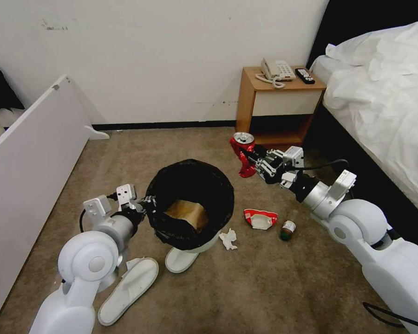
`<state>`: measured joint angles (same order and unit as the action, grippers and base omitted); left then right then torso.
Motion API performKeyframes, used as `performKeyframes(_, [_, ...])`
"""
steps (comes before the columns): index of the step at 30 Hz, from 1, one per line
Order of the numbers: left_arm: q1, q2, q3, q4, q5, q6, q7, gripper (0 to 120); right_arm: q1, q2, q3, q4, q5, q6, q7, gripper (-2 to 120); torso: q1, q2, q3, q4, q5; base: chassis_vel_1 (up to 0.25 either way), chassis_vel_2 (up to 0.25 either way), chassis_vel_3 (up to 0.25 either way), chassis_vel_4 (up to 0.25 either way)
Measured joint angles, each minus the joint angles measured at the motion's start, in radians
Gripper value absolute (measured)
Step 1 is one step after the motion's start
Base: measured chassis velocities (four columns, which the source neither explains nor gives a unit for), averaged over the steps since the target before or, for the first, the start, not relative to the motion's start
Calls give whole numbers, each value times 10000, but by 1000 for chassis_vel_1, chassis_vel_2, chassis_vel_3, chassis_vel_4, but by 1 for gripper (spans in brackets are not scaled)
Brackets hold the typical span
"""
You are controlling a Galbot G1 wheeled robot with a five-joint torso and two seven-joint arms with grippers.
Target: Pick up the trash bin, then pick up the garbage from the floor and place it into the trash bin.
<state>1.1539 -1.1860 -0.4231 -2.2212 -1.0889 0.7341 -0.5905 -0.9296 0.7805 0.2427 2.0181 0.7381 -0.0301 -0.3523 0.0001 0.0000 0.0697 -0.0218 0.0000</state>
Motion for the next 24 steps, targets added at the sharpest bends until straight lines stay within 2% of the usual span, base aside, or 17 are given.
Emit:
performKeyframes(5, [-153,186,422,124,-75,-1,-1,4,65,-38,-142,1,-3,330,-459,22,0,0,0,0,0,0,0,0,0])
performKeyframes(6, [-245,269,633,221,-85,-41,37,4,97,-86,-196,-7,14,493,-679,22,0,0,0,0,0,0,0,0,0])
performKeyframes(10, [-351,361,871,340,-86,-105,84,4,115,-159,-231,-16,48,579,-860,22,0,0,0,1,0,0,0,0,0])
performKeyframes(12, [-506,486,1268,501,-71,-190,182,4,114,-272,-246,-13,65,619,-1028,22,0,0,0,0,0,0,0,0,0])
performKeyframes(16, [-682,515,1575,679,-68,-244,239,4,29,-372,-246,14,69,622,-1107,22,0,0,0,1,-1,0,0,0,0])
performKeyframes(18, [-943,481,1954,936,-67,-329,329,4,-121,-526,-212,19,35,636,-1203,22,0,0,0,-1,0,0,0,0,0])
performKeyframes(24, [-1266,363,2399,1256,-64,-452,478,4,-246,-660,-182,-12,17,640,-1232,22,0,0,1,-1,0,0,0,0,0])
